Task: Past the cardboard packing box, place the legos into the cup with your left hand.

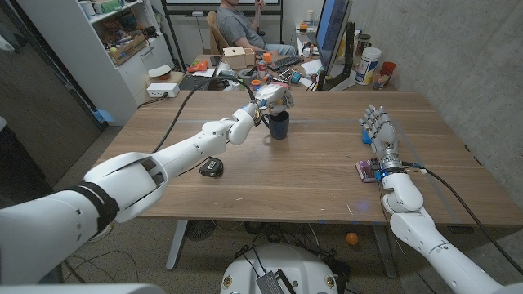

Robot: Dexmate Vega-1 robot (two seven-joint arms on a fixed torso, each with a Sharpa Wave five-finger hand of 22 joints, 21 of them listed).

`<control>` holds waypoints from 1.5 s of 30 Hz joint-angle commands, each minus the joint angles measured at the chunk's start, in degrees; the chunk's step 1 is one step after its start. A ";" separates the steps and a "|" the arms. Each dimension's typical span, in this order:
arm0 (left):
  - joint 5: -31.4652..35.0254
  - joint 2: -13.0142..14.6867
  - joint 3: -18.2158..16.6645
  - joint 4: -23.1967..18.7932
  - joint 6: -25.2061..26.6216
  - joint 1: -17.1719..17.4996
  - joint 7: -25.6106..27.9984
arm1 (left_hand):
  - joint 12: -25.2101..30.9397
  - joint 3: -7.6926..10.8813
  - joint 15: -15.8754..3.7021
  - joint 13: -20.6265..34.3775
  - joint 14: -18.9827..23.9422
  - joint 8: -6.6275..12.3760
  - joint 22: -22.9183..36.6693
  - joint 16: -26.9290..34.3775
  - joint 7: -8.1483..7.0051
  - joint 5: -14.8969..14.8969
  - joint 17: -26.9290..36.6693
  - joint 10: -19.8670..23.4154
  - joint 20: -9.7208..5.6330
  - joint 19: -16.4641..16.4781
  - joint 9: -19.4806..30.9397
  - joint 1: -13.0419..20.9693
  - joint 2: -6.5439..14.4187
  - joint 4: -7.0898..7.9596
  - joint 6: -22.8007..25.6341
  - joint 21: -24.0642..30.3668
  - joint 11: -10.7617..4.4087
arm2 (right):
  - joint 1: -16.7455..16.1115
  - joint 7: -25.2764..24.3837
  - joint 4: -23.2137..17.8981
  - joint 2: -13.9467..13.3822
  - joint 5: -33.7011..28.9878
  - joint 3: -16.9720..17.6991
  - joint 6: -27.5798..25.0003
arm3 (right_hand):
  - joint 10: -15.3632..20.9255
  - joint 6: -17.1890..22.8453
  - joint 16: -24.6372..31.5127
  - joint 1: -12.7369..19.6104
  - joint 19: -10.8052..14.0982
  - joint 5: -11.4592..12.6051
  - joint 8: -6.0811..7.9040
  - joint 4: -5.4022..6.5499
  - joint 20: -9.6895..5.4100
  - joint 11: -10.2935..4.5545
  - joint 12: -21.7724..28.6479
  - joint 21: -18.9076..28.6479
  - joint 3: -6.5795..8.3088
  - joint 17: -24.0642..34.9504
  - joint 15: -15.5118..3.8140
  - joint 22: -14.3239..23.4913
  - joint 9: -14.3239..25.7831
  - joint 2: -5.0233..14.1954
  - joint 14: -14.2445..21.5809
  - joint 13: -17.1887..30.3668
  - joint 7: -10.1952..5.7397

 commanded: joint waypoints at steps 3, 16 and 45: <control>-0.43 -1.12 2.03 3.51 -2.44 -1.93 0.81 | -1.24 0.95 -3.81 0.22 -0.91 -1.24 -0.41 0.21 -1.74 0.17 0.82 -2.07 -10.95 -5.26 0.24 2.70 2.11 -0.74 -2.15 -1.58 -0.76 | 1.33 0.33 1.56 0.72 0.30 -0.46 -0.02 | 0.77 0.41 0.22 -0.41 0.48 0.36 0.04 -0.07 -0.05 0.08 0.17 0.53 -0.09 0.17 0.01 0.10 0.25 -0.18 0.87 0.23 -0.13; -0.47 1.65 1.21 -3.57 1.54 -1.02 -5.31 | -7.18 -2.05 -3.14 -2.94 -6.34 -3.21 -0.60 -8.66 -6.28 0.01 -7.84 -5.23 -5.52 -6.93 0.40 -9.55 1.69 3.08 -8.31 -3.67 -2.91 | 3.74 1.86 4.44 1.63 0.88 -0.99 0.72 | 0.77 0.19 0.29 -0.42 0.56 0.40 -0.04 -0.05 0.02 0.07 0.11 0.52 -0.20 0.17 -0.01 0.10 0.25 -0.19 1.30 0.23 -0.14; 0.30 5.64 -2.67 -13.39 1.96 1.93 -9.75 | -10.55 -3.92 -2.18 -3.50 -11.33 -3.88 -0.97 -11.58 -8.07 -0.15 -12.85 -7.44 -0.60 -5.68 -0.06 -19.52 -0.73 5.42 -13.27 -8.94 -2.21 | 4.08 -0.30 6.36 3.14 0.12 -0.48 3.02 | 0.40 -0.15 0.29 -0.25 0.11 0.54 -0.09 -0.10 0.20 -0.47 -0.09 0.31 -0.25 0.14 -0.26 0.11 0.24 0.03 1.99 0.24 -0.52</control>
